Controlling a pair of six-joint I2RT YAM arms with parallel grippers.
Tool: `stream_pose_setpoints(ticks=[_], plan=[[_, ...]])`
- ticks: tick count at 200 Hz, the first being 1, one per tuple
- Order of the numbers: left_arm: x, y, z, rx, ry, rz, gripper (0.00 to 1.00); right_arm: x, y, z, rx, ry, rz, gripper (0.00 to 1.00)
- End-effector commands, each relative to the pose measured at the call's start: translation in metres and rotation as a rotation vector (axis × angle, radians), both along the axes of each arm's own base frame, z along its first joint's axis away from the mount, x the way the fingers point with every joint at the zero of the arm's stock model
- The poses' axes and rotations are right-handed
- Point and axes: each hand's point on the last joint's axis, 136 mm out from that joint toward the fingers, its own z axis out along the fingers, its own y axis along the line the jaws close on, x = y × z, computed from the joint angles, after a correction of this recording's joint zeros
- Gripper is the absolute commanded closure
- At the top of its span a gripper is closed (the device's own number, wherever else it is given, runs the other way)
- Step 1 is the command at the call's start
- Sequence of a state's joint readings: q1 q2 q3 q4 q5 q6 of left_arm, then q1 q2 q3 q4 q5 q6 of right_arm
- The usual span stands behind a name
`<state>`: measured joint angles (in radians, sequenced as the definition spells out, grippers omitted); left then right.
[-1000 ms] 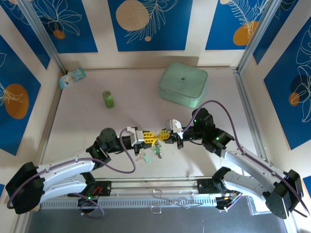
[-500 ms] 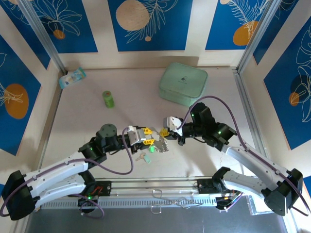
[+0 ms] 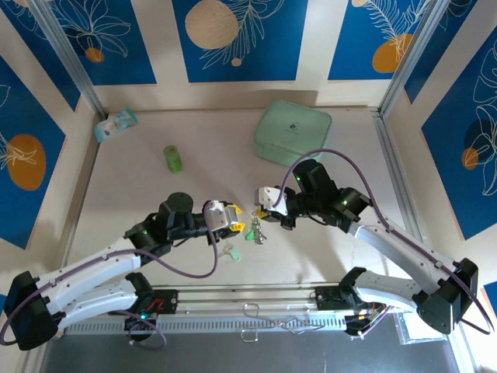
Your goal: Put the keys on the keyring
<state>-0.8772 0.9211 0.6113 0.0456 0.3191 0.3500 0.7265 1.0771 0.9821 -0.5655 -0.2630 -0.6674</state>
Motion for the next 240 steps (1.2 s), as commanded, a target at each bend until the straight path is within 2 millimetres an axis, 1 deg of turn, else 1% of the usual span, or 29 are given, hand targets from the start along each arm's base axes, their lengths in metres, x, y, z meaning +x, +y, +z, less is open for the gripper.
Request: stream_pose_setpoints(ticks=[1, 26, 49, 72, 152, 182, 202, 240], plan=[[0.003, -0.002, 0.012, -0.003, -0.029, -0.005, 0.64, -0.002, 0.003, 0.010, -0.005, -0.033, 0.029, 1.00], [0.002, -0.003, 0.010, 0.009, -0.020, -0.016, 0.64, -0.003, 0.004, 0.010, -0.012, -0.034, 0.035, 1.00], [-0.001, -0.006, 0.002, 0.039, 0.004, -0.043, 0.64, -0.004, 0.006, 0.010, -0.023, -0.035, 0.043, 1.00], [0.000, -0.008, -0.004, 0.062, 0.024, -0.046, 0.66, -0.004, 0.007, 0.008, -0.041, -0.039, 0.044, 1.00], [0.002, -0.012, 0.005, 0.043, 0.022, -0.051, 0.69, -0.010, 0.011, 0.003, -0.086, -0.041, 0.070, 1.00], [-0.001, -0.013, 0.008, 0.035, 0.030, -0.061, 0.70, -0.011, 0.012, 0.001, -0.098, -0.043, 0.074, 1.00], [-0.004, -0.009, 0.007, 0.046, 0.031, -0.062, 0.70, -0.010, 0.010, 0.000, -0.098, -0.055, 0.065, 1.00], [-0.003, 0.008, 0.005, 0.092, 0.002, -0.009, 0.69, -0.008, 0.005, -0.005, -0.105, -0.059, 0.043, 1.00]])
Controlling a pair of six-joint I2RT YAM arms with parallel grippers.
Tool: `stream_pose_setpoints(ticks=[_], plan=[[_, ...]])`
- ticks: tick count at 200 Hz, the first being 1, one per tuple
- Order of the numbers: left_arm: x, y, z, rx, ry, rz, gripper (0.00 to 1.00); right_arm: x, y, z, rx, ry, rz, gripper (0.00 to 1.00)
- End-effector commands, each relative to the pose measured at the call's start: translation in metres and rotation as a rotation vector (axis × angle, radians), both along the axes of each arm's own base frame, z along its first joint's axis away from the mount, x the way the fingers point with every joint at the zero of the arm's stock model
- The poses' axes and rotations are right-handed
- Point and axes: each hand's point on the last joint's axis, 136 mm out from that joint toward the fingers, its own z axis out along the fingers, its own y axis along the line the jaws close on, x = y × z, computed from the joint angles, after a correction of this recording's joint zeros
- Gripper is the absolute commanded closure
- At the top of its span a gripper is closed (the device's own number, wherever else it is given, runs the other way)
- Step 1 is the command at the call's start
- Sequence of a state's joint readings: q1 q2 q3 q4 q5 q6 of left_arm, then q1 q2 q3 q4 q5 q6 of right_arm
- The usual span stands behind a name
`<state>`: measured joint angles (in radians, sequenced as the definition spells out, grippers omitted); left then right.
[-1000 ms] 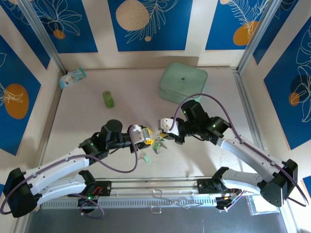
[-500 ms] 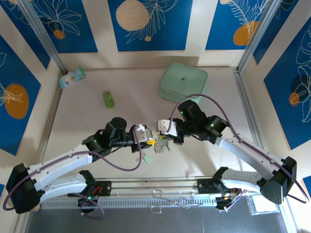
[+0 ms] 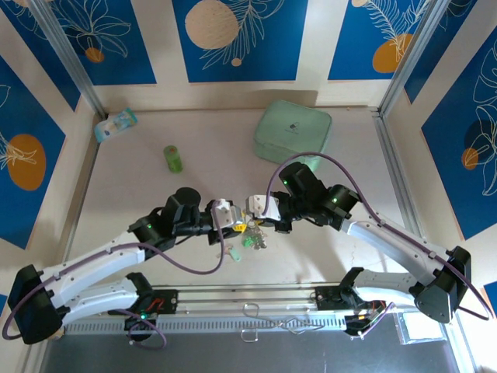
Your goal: Put the keys on the keyring
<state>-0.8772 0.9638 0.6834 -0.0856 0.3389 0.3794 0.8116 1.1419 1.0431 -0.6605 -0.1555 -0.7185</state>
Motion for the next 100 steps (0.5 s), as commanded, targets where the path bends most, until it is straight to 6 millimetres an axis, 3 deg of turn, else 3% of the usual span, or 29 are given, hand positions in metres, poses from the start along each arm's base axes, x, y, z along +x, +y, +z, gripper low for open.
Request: stream_pose_setpoints(ticks=[1, 32, 100], plan=[[0.000, 0.010, 0.012, 0.011, -0.044, 0.020, 0.69, 0.000, -0.001, 0.010, 0.027, -0.037, 0.004, 1.00], [0.002, 0.004, 0.016, -0.031, -0.041, 0.019, 0.70, -0.005, 0.003, 0.011, 0.050, -0.018, 0.024, 1.00], [0.016, -0.012, 0.001, -0.023, 0.010, 0.040, 0.71, -0.006, 0.005, 0.014, 0.064, -0.022, 0.026, 1.00]])
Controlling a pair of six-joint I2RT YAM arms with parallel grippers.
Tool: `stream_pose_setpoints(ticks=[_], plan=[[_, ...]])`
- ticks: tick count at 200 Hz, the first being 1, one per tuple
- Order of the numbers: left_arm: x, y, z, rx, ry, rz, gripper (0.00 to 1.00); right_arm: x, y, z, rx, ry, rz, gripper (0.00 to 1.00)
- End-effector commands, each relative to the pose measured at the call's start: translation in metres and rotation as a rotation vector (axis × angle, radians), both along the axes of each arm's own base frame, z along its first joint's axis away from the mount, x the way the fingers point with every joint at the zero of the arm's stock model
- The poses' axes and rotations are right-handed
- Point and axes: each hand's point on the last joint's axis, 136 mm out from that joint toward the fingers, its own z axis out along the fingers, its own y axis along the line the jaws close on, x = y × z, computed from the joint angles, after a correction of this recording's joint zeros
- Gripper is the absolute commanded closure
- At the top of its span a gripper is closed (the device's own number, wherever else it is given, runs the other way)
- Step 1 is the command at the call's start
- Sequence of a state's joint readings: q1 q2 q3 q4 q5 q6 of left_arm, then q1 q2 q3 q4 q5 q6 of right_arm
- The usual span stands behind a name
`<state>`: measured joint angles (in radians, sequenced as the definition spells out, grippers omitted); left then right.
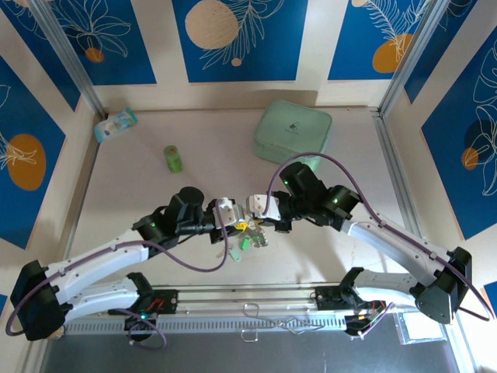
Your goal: Put the keys on the keyring
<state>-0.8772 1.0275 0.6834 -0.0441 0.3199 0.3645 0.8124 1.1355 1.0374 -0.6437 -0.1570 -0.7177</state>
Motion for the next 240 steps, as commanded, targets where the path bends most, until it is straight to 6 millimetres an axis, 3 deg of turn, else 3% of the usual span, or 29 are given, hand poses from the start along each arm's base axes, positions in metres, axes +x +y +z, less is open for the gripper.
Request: stream_pose_setpoints(ticks=[1, 137, 240], plan=[[0.007, -0.005, 0.013, -0.041, -0.011, 0.016, 0.71, -0.007, 0.004, 0.012, 0.051, -0.012, 0.024, 1.00], [-0.005, -0.009, 0.018, -0.115, 0.017, -0.031, 0.65, -0.005, 0.008, 0.016, 0.089, -0.006, 0.021, 1.00], [-0.003, -0.008, 0.018, -0.090, -0.005, -0.031, 1.00, -0.011, 0.013, 0.016, 0.100, -0.002, 0.052, 1.00]])
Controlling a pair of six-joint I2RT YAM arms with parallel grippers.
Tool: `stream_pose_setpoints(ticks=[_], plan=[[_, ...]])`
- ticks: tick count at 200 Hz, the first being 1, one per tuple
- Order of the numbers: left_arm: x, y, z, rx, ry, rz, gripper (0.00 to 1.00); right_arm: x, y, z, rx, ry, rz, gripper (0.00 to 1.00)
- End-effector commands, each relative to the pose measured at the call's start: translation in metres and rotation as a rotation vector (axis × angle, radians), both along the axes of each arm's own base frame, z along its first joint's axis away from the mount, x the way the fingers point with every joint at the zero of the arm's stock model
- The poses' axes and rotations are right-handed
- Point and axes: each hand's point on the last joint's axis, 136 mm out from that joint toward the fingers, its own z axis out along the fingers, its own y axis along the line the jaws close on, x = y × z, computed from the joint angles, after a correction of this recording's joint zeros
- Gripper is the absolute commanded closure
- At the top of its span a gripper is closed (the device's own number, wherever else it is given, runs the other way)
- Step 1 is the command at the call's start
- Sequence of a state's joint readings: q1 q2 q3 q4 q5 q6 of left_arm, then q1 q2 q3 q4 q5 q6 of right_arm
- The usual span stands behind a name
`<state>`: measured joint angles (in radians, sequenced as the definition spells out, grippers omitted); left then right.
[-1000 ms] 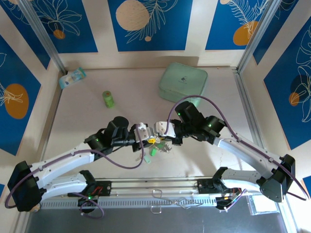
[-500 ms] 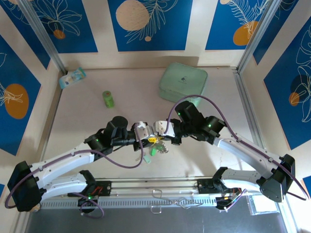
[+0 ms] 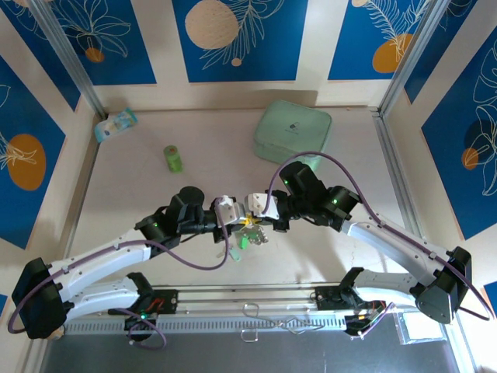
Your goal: Put the keys on the keyring
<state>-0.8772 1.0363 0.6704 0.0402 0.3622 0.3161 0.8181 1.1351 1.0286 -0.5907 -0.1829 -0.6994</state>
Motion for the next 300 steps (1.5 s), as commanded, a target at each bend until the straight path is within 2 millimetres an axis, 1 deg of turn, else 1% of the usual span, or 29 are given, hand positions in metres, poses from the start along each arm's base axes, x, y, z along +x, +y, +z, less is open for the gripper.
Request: stream_pose_setpoints(ticks=[1, 27, 39, 59, 77, 89, 113, 137, 161, 187, 215, 254, 279, 300], plan=[[-0.001, 0.000, 0.007, -0.018, -0.021, -0.010, 1.00, -0.011, 0.005, 0.010, 0.052, 0.000, 0.040, 1.00], [0.002, 0.002, 0.007, -0.019, -0.037, 0.008, 1.00, -0.007, 0.002, 0.012, 0.073, -0.017, 0.019, 1.00], [0.005, 0.003, 0.009, -0.029, -0.048, 0.027, 1.00, -0.004, -0.001, 0.014, 0.087, -0.024, -0.007, 0.83], [0.005, 0.005, 0.010, -0.043, -0.071, 0.032, 1.00, 0.004, -0.011, 0.018, 0.134, -0.046, -0.061, 0.66], [0.006, 0.007, 0.011, -0.052, -0.091, 0.041, 1.00, 0.008, -0.020, 0.021, 0.170, -0.068, -0.107, 0.56], [0.007, 0.007, 0.012, -0.055, -0.097, 0.049, 1.00, 0.005, -0.021, 0.021, 0.174, -0.061, -0.109, 0.54], [0.007, 0.006, 0.012, -0.063, -0.093, 0.046, 1.00, -0.003, -0.021, 0.019, 0.174, -0.045, -0.097, 0.55], [0.006, 0.004, 0.012, -0.083, -0.094, 0.035, 1.00, 0.002, -0.024, 0.011, 0.148, -0.072, -0.108, 0.63], [0.001, 0.002, 0.017, -0.129, -0.094, 0.016, 1.00, 0.001, -0.019, 0.011, 0.168, -0.075, -0.090, 0.69], [-0.003, 0.001, 0.018, -0.167, -0.089, -0.003, 1.00, -0.004, -0.014, 0.009, 0.195, -0.057, -0.056, 0.69], [-0.006, 0.000, 0.019, -0.192, -0.087, -0.019, 1.00, -0.004, -0.010, 0.005, 0.202, -0.032, -0.051, 0.70], [-0.008, 0.000, 0.021, -0.218, -0.095, -0.025, 1.00, -0.007, -0.007, -0.001, 0.203, 0.003, -0.034, 0.74], [-0.009, 0.000, 0.021, -0.222, -0.093, -0.032, 1.00, -0.007, -0.005, -0.002, 0.201, 0.017, -0.029, 0.81], [-0.010, 0.000, 0.021, -0.226, -0.093, -0.033, 1.00, -0.008, -0.003, -0.002, 0.208, 0.027, -0.017, 0.83]])
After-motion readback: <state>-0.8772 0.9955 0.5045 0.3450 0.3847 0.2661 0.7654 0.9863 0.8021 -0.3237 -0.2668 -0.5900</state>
